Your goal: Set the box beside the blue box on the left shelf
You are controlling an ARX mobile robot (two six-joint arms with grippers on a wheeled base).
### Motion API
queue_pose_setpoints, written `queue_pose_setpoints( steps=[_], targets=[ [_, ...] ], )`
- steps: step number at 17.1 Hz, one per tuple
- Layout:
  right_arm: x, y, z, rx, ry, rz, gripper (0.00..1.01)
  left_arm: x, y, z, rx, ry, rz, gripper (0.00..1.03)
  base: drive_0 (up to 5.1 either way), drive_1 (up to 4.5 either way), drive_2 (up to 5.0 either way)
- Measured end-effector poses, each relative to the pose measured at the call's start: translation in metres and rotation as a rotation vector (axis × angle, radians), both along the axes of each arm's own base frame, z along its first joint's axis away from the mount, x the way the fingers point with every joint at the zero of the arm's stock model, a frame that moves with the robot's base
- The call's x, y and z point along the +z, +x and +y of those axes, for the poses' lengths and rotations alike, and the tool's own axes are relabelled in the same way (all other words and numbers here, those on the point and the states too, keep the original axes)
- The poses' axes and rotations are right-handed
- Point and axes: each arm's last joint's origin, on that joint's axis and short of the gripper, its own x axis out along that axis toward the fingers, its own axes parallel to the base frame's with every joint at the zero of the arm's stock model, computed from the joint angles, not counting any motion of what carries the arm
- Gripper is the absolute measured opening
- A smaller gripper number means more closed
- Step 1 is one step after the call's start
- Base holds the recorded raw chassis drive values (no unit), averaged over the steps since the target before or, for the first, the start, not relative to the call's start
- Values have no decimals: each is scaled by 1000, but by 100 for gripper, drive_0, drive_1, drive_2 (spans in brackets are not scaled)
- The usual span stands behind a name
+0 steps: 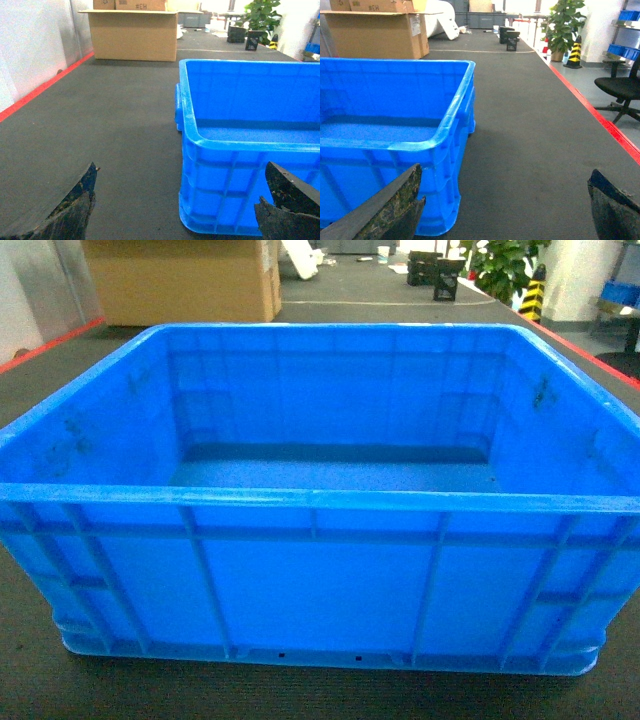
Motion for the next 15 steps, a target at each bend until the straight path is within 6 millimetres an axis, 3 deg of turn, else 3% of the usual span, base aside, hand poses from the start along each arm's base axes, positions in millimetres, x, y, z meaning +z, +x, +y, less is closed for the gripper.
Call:
queue_pose_setpoints(
  steps=[15],
  targets=[
    [0,0,0,0,0,0,98,0,0,0,0,0,0,98,0,0,0]
  ],
)
